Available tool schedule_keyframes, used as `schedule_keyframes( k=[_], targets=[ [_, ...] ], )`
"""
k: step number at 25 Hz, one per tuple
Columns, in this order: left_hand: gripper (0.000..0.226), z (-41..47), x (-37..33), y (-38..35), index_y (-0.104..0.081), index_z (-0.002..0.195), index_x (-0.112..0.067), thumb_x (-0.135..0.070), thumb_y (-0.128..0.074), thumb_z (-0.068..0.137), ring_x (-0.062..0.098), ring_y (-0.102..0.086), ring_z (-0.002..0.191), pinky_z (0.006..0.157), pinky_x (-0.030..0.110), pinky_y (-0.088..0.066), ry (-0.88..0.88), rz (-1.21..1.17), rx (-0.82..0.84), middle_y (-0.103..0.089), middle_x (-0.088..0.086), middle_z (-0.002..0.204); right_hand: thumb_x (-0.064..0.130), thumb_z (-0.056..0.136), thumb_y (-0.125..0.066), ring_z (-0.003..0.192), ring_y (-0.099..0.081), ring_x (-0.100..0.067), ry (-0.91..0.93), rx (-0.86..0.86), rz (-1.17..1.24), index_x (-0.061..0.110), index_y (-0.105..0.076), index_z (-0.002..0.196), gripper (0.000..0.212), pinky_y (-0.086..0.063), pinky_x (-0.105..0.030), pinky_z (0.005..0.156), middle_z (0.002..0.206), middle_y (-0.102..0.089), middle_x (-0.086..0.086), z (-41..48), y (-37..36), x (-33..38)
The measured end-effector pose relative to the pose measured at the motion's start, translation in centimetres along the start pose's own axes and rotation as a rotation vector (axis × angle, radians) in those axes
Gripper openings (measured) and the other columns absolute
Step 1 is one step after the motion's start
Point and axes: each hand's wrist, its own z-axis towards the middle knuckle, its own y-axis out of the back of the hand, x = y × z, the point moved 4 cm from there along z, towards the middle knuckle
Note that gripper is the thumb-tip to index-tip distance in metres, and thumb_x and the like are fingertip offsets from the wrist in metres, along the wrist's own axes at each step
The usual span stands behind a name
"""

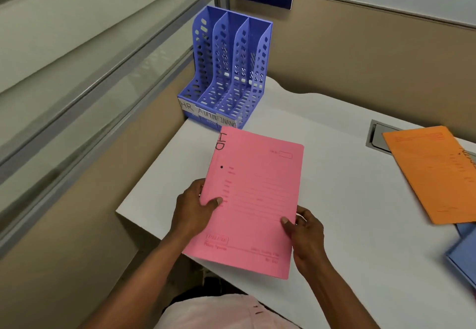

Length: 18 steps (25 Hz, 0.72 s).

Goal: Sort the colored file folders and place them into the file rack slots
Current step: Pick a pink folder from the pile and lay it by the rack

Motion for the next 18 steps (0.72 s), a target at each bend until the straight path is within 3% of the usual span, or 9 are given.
schedule_keyframes(
  k=[3, 6, 10, 14, 18],
  targets=[
    [0.054, 4.3, 4.2, 4.5, -0.054, 0.137, -0.025, -0.032, -0.08, 0.09, 0.019, -0.07, 0.097, 0.08, 0.037, -0.061, 0.018, 0.121, 0.01, -0.068, -0.008, 0.12, -0.006, 0.093, -0.071, 0.093, -0.08, -0.025, -0.042, 0.012, -0.127, 0.02, -0.07, 0.112, 0.033, -0.063, -0.041, 0.08, 0.096, -0.084, -0.001, 0.3, -6.6, -1.6],
    [0.048, 8.4, 7.9, 8.4, -0.054, 0.132, -0.026, -0.028, -0.078, 0.09, 0.016, -0.066, 0.088, 0.07, 0.031, -0.056, 0.016, 0.251, -0.005, -0.07, -0.006, 0.116, 0.01, 0.09, -0.076, 0.088, -0.078, -0.018, 0.009, 0.046, -0.439, 0.026, -0.07, 0.106, 0.023, -0.065, -0.044, 0.084, 0.096, -0.082, 0.003, 0.8, -12.7, -2.9],
    [0.043, 12.0, 11.6, 11.8, -0.052, 0.126, -0.022, -0.02, -0.077, 0.091, 0.022, -0.068, 0.091, 0.068, 0.038, -0.06, 0.069, 0.344, 0.023, -0.066, -0.005, 0.109, 0.018, 0.093, -0.078, 0.088, -0.078, -0.024, 0.041, 0.071, -0.636, 0.018, -0.072, 0.118, 0.025, -0.064, -0.043, 0.087, 0.101, -0.081, -0.005, 1.1, -19.0, -4.3],
    [0.046, 14.3, 13.8, 12.7, -0.045, 0.118, -0.021, -0.012, -0.079, 0.088, 0.024, -0.068, 0.091, 0.054, 0.02, -0.046, 0.057, 0.399, 0.055, -0.066, 0.001, 0.11, 0.016, 0.093, -0.079, 0.086, -0.074, -0.021, 0.055, 0.058, -0.751, 0.015, -0.071, 0.127, 0.035, -0.061, -0.036, 0.08, 0.097, -0.076, 0.001, 1.3, -22.4, -5.7],
    [0.047, 15.4, 14.3, 12.7, -0.051, 0.122, -0.012, -0.014, -0.081, 0.086, 0.023, -0.061, 0.096, 0.072, 0.034, -0.055, 0.054, 0.422, 0.047, -0.063, 0.007, 0.115, 0.009, 0.093, -0.075, 0.07, -0.062, -0.003, 0.088, 0.073, -0.802, 0.019, -0.05, 0.151, 0.064, -0.047, -0.019, 0.063, 0.081, -0.063, 0.017, 1.8, -24.2, -6.4]
  ],
)
